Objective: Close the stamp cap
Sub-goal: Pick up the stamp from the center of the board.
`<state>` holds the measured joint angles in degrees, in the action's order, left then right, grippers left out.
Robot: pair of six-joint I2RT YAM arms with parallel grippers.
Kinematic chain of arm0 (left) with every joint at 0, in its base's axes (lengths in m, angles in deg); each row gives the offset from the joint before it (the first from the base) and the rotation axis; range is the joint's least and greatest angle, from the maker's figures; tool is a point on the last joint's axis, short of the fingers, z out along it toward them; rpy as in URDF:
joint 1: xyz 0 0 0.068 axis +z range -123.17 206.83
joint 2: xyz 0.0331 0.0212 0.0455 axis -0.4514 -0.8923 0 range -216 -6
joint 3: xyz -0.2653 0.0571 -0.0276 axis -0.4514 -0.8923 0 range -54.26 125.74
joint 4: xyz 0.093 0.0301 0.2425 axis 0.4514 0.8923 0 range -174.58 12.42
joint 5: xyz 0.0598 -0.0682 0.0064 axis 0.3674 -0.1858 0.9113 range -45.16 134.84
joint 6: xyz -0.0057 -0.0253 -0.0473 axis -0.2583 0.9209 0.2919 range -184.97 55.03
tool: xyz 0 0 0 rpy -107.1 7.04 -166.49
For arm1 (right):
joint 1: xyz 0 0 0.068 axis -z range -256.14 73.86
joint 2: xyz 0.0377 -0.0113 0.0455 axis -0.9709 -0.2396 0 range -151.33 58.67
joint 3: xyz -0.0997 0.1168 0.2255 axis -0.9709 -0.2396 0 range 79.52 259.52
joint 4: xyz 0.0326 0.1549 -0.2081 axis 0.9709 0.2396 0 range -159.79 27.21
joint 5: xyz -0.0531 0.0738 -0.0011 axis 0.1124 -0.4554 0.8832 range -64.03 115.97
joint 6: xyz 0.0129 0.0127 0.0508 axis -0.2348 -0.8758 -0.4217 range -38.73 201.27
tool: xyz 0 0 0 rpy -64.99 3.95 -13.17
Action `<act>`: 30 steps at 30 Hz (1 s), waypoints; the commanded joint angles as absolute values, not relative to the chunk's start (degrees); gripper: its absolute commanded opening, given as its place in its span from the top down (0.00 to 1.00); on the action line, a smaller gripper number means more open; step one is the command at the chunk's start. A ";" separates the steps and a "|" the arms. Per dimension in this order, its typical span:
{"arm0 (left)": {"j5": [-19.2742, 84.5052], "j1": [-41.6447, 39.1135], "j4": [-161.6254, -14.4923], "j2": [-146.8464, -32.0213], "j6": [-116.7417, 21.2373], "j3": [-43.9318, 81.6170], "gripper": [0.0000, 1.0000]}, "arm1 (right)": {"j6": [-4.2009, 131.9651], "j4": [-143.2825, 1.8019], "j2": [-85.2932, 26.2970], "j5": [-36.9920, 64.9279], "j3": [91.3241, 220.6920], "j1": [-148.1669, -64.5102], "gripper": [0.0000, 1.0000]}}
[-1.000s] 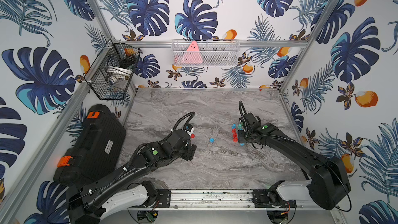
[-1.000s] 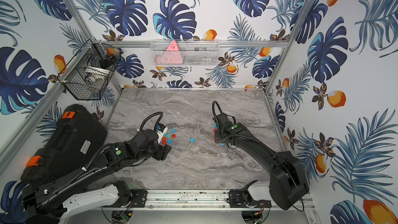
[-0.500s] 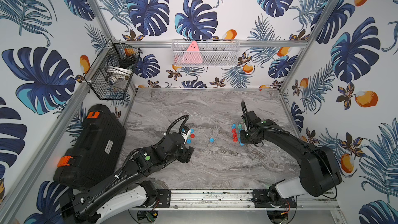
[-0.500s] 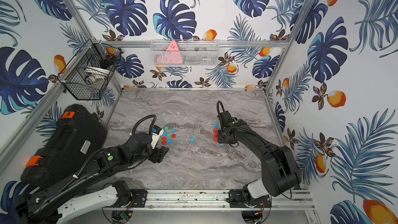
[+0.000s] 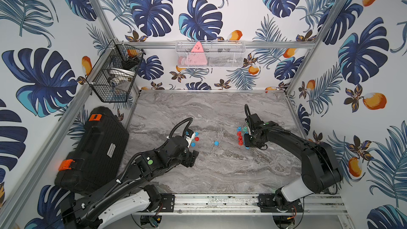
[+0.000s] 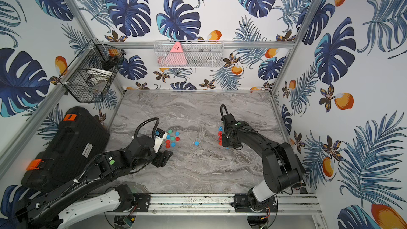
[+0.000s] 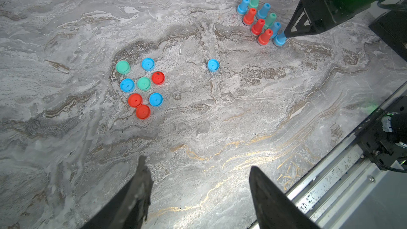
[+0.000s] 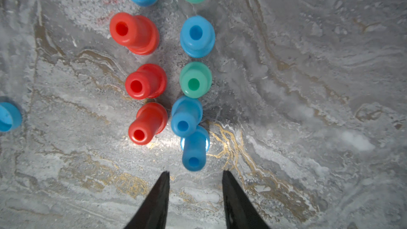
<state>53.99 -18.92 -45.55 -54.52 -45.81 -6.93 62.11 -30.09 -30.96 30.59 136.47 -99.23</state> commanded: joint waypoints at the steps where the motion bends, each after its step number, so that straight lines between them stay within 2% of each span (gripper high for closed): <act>1: 54.07 -18.89 -46.09 -54.22 -46.16 -7.08 0.26 | 61.58 -31.38 -31.20 30.84 136.29 -99.25 0.57; 17: 54.25 -18.87 -45.82 -54.08 -45.64 -7.17 0.27 | 61.93 -32.00 -33.28 32.03 137.13 -99.25 0.62; 30: 54.51 -18.88 -45.73 -53.97 -45.55 -7.23 0.28 | 62.25 -32.70 -34.67 31.50 136.74 -99.43 0.72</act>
<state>54.01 -18.92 -45.55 -54.14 -45.55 -7.02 62.24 -32.12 -34.52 31.40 136.77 -99.36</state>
